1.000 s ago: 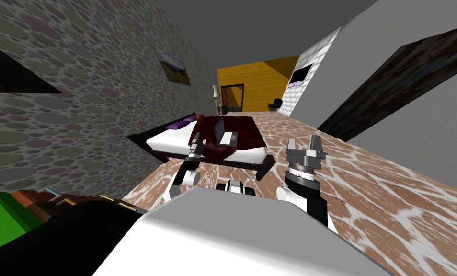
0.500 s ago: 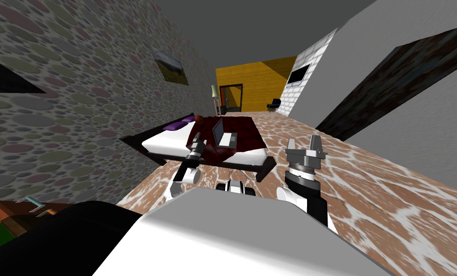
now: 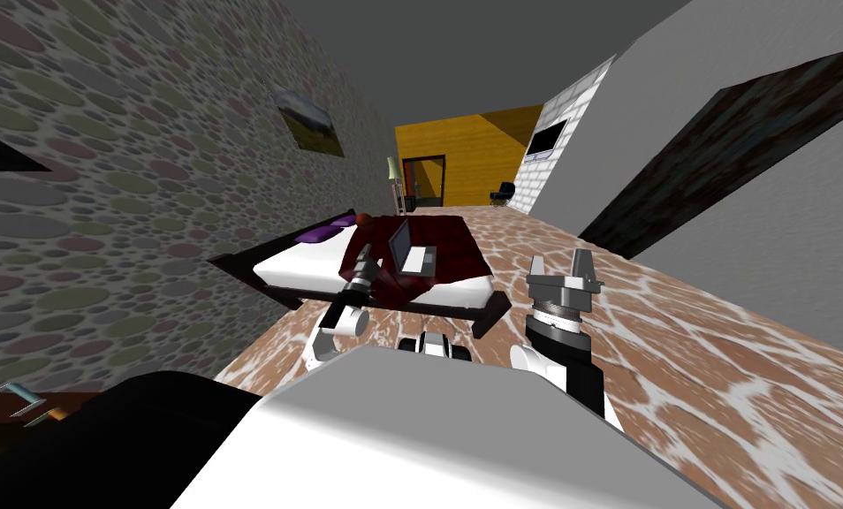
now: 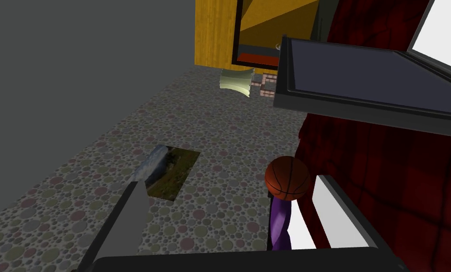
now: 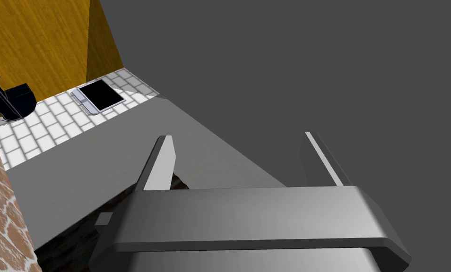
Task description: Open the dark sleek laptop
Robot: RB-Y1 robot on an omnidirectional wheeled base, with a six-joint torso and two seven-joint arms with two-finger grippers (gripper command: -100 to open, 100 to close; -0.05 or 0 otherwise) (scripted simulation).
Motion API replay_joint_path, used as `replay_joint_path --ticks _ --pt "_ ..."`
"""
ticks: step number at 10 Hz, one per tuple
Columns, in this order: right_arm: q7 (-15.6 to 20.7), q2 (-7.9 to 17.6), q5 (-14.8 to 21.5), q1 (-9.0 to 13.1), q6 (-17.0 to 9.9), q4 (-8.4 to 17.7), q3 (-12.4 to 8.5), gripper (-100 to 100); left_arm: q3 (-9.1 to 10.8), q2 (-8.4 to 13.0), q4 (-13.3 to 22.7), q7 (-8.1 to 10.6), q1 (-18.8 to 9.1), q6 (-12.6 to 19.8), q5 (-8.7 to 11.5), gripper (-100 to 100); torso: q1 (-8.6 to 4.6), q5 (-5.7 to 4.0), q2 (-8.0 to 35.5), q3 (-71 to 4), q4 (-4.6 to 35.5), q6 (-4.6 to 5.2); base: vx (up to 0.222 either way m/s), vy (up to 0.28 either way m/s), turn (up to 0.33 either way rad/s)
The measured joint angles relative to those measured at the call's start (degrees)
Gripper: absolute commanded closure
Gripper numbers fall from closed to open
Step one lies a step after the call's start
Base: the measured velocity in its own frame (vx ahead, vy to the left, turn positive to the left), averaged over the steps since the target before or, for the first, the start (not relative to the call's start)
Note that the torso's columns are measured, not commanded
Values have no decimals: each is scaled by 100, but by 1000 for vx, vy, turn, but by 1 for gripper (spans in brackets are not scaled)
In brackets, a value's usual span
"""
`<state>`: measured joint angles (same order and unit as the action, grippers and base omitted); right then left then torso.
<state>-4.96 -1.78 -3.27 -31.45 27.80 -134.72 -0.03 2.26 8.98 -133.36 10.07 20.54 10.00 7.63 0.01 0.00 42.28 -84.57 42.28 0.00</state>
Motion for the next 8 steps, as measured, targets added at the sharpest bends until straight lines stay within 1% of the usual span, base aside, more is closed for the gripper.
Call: replay_joint_path --ticks 4,8 --pt "0 0 0 0 0 0 0 0 71 109 -89 280 -134 585 83 -100 1 1 -3 -2 -1 0 70 13 -42" --pt "0 0 0 0 0 0 0 0 147 55 -171 593 -304 1234 170 -100 0 0 0 0 0 0 75 17 -44"
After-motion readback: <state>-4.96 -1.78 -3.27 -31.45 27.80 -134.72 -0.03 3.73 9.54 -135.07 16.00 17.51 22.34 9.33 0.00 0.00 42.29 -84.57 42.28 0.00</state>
